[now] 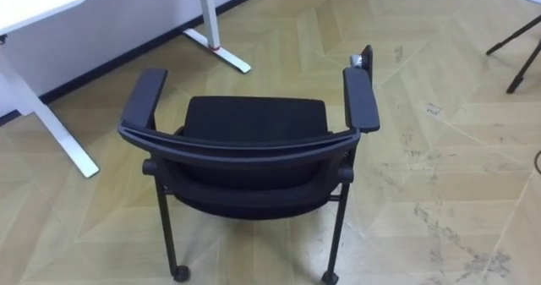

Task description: Push chair

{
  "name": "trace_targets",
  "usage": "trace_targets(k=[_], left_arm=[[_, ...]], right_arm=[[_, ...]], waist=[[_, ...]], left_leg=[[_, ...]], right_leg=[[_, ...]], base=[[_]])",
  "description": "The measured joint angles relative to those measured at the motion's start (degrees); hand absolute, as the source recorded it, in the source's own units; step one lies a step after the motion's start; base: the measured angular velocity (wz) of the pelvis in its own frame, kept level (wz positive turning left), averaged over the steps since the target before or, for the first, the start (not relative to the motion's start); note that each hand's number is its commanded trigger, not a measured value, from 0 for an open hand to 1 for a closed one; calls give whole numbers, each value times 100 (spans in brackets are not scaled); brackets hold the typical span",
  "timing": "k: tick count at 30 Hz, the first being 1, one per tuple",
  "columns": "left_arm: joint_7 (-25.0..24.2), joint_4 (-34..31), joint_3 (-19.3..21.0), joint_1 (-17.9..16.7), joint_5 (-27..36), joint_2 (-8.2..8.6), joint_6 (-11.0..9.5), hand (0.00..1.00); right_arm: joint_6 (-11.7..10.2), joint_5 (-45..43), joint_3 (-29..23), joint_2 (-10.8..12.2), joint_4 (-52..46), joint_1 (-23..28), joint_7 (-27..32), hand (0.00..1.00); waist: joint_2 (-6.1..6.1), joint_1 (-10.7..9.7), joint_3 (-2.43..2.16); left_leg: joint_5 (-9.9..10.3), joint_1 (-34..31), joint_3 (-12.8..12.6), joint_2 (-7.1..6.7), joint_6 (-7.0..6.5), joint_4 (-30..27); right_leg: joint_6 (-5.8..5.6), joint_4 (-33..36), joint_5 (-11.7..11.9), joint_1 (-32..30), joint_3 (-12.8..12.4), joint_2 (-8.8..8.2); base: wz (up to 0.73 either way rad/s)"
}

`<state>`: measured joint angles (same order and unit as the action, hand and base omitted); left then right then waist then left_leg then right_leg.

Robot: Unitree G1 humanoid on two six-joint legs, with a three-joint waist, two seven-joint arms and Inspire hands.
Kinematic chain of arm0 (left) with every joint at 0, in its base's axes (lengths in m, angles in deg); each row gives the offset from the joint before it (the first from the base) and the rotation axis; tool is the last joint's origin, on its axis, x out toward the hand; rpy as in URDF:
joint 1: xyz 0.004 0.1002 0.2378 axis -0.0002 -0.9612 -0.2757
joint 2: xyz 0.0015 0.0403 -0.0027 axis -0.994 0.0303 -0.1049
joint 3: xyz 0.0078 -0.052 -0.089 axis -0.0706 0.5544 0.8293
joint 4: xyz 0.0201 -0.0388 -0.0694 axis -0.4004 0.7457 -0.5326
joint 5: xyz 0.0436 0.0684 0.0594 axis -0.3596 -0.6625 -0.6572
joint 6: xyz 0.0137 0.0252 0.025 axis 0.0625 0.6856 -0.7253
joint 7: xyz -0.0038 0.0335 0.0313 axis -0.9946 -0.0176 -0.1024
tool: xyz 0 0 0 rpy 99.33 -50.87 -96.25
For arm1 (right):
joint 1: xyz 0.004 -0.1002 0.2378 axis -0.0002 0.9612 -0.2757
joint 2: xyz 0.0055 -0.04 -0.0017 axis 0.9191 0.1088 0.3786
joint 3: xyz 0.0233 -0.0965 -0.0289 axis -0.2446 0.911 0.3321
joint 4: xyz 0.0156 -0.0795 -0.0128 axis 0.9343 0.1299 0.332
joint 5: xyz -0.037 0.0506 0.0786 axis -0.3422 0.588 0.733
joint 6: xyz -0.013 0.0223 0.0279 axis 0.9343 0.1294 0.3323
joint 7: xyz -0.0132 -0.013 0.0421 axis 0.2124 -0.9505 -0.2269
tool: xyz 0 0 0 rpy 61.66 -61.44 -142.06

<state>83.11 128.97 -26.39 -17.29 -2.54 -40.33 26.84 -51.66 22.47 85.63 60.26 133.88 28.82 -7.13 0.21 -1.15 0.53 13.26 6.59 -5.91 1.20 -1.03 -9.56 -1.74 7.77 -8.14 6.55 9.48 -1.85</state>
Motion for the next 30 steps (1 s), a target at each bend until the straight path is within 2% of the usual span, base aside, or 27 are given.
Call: trace_targets(k=[4,7,8,9,12,13,14,15,16,19,22,27,30], left_arm=[[312,-6,50,-39,-19,7,-6,0],[699,-50,363,-105,-287,81,-8,0],[802,-92,425,-133,-402,96,-7,0],[1008,-185,520,-161,-669,104,-7,0],[1677,-488,895,-249,-1377,93,-10,0],[1968,-610,1019,-245,-1666,75,-11,0],[2118,-703,1097,-257,-1836,74,-14,0],[2421,-804,1182,-263,-2105,57,-58,0],[2690,-839,1248,-250,-2382,28,-121,0],[3315,-1039,1363,-215,-2911,-62,-151,0],[3913,-1396,1382,-222,-3104,-170,-156,0],[4427,-2007,1364,-211,-3226,-246,-178,0],[4618,-2457,1348,-190,-3914,-246,-178,0]], right_arm=[[4,12,-2,0,13,6,18,0],[4,11,-5,0,7,1,72,0],[4,10,-6,0,7,-1,91,0],[5,10,-6,2,8,-11,125,0],[7,-5,-18,-2,28,-7,239,0],[7,-18,-24,-3,27,-8,282,0],[8,-32,-26,-5,24,-4,284,0],[8,-68,-30,-7,7,4,283,0],[5,-106,-30,-8,-1,0,278,0],[11,-110,-66,-32,18,2,265,0],[21,-143,-66,-110,80,-3,278,0],[133,-292,-148,-157,80,-5,334,0],[131,-431,-238,-158,77,-19,324,0]], waist=[[0,9,-4],[20,30,-10],[-12,32,-24],[33,43,-19],[22,97,-7],[70,148,-31],[31,153,-15],[21,150,-8],[44,141,-22],[78,133,-47],[88,142,-50],[99,106,-55],[127,98,-62]], left_leg=[[0,5,17,0,0,5],[0,4,15,-1,0,-4],[0,10,5,-1,0,0],[0,28,11,0,0,1],[4,67,49,2,5,1],[5,64,54,-2,6,-1],[5,62,68,-6,6,-1],[3,65,98,-9,6,-7],[2,67,145,-11,7,-12],[-3,72,187,-13,12,-12],[-6,78,188,-14,14,-4],[-6,78,210,-16,13,0],[-6,70,220,-16,14,1]], right_leg=[[0,0,0,-3,-10,-1],[0,2,0,-2,-11,0],[0,3,0,2,-8,0],[0,0,0,24,0,1],[2,3,-2,70,31,1],[2,-4,-2,70,23,0],[2,-7,-2,75,26,-1],[2,-7,-2,98,33,-2],[2,-9,-3,124,29,-2],[0,-12,-7,140,28,-1],[1,-10,-8,140,23,-1],[1,-12,-8,144,16,-2],[1,-16,-8,144,15,0]], base=[[0],[0],[0],[6],[4],[0],[4],[14],[15],[9],[1],[0],[1]])
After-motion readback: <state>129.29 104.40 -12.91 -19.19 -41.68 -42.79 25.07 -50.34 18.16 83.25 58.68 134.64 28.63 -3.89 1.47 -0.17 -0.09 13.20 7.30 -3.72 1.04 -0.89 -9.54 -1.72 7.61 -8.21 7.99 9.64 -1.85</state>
